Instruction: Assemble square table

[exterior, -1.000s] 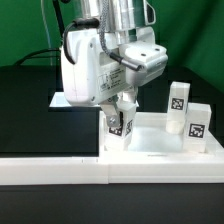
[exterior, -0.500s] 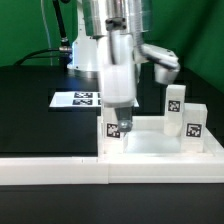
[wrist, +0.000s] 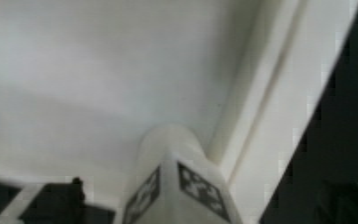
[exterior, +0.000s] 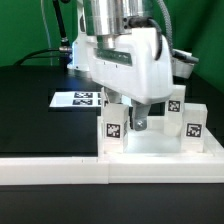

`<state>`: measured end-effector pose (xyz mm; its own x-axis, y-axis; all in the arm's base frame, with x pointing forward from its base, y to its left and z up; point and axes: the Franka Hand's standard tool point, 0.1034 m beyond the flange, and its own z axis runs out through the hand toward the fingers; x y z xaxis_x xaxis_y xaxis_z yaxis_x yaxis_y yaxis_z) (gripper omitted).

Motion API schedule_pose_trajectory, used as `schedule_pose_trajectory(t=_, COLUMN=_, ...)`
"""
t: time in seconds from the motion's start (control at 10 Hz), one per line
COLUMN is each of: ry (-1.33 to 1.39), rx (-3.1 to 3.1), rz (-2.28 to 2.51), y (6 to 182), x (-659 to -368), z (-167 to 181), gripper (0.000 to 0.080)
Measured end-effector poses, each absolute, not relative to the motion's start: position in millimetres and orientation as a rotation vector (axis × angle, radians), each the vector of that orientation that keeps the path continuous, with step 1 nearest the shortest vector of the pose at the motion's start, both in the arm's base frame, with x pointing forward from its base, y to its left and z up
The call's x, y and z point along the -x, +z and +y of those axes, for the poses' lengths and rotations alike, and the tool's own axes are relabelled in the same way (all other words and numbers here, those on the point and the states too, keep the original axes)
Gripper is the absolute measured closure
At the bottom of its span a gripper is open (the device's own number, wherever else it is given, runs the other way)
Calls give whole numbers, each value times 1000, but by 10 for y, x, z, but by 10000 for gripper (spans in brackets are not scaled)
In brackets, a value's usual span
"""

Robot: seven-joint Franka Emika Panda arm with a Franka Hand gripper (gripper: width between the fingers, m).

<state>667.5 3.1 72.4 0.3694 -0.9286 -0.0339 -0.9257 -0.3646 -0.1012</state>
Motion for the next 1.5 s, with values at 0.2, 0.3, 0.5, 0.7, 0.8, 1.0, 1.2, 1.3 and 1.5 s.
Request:
schedule_pose_trajectory(t=0.2, ry=-85, rx=2835, rz=1250, y=762, x=-6696, z=-14, gripper=151)
schedule_pose_trajectory(t=0.3, ry=-95, rx=2910, rz=1074, y=757, x=-6700, z=-76, gripper=151)
schedule_pose_trajectory(t=0.5, ry=-172, rx=2971, rz=903, y=765, x=-6757, z=-207, gripper=151)
schedule_pose_trajectory(t=0.7, ry=-174, rx=2958, rz=939, y=763, x=-6756, z=-206, gripper=151)
schedule_pose_trajectory(t=0.8, ry=-172, rx=2933, rz=1006, y=762, x=-6756, z=-204, gripper=284)
schedule_pose_trajectory(t=1.0, ry=-168, rx=2848, rz=1204, y=763, x=-6758, z=-202, gripper=506)
schedule_pose_trajectory(t=1.2, ry=-163, rx=2755, rz=1391, y=762, x=-6757, z=-212, gripper=506)
schedule_pose_trajectory(t=1.3, ry=-160, rx=2704, rz=1481, y=762, x=-6756, z=-218, gripper=506)
schedule_pose_trajectory(t=1.5, ry=-146, rx=2505, rz=1784, y=755, x=-6730, z=-245, gripper=506)
